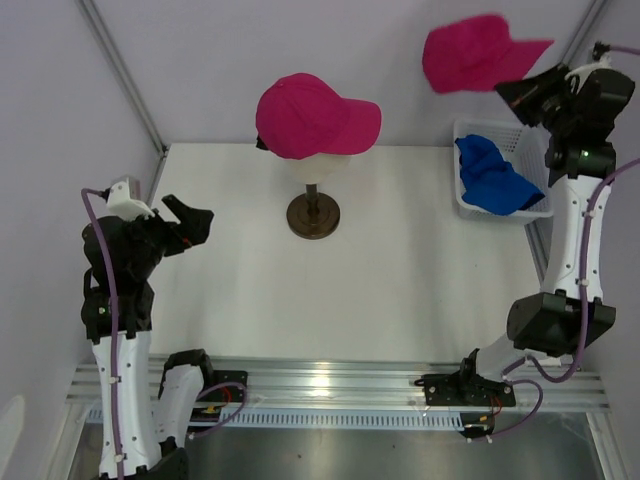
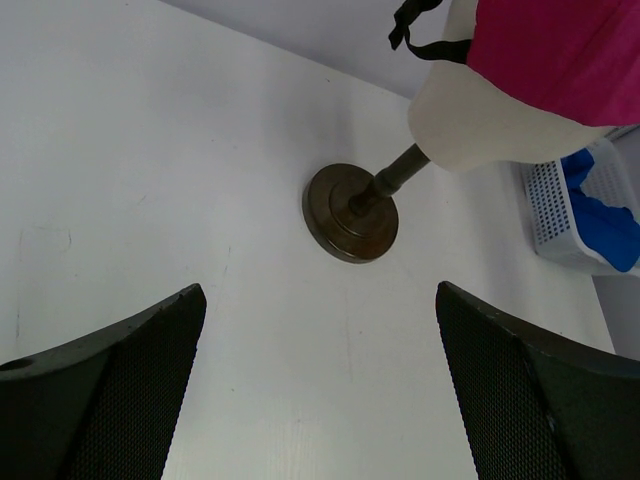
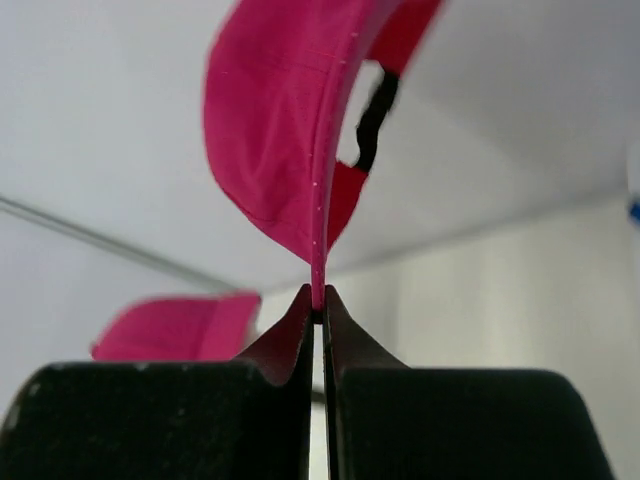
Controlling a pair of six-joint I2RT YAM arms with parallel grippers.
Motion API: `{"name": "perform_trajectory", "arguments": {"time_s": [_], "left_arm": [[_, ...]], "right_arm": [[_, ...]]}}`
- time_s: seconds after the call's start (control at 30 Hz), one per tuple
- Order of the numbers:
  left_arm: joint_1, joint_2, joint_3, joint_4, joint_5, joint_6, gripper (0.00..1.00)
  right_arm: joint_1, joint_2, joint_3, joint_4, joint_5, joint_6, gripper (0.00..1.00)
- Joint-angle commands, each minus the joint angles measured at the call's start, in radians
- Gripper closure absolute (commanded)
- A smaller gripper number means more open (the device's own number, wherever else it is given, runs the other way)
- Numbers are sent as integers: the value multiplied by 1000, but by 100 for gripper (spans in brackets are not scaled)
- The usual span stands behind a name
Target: Stack the hats
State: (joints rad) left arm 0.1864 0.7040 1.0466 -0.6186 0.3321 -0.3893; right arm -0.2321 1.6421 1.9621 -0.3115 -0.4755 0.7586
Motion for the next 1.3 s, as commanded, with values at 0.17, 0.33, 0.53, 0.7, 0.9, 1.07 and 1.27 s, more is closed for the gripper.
{"name": "perform_trajectory", "arguments": {"time_s": [0.17, 0.33, 0.53, 0.7, 0.9, 1.07, 1.27], "left_arm": [[-15, 5, 116, -69, 16, 10, 0], [-13, 0, 104, -33, 42, -22, 1], [-13, 20, 127, -55, 39, -3, 1], [-13, 23, 115, -38, 36, -14, 1], [-15, 34, 112, -40, 30, -10, 0], [-13, 49, 133, -30, 44, -22, 0], [-15, 29, 96, 3, 47, -42, 0]], "right_arm": [[50, 24, 153, -327, -119, -190, 100], [57, -83, 28, -296, 47, -241, 100], [-4, 44, 247, -171, -334, -52, 100], [64, 45, 183, -263, -207, -95, 100], [73, 81, 73, -437, -82, -291, 100], [13, 39, 126, -21, -337, 10, 100], [13, 124, 368, -278, -241, -112, 100]]}}
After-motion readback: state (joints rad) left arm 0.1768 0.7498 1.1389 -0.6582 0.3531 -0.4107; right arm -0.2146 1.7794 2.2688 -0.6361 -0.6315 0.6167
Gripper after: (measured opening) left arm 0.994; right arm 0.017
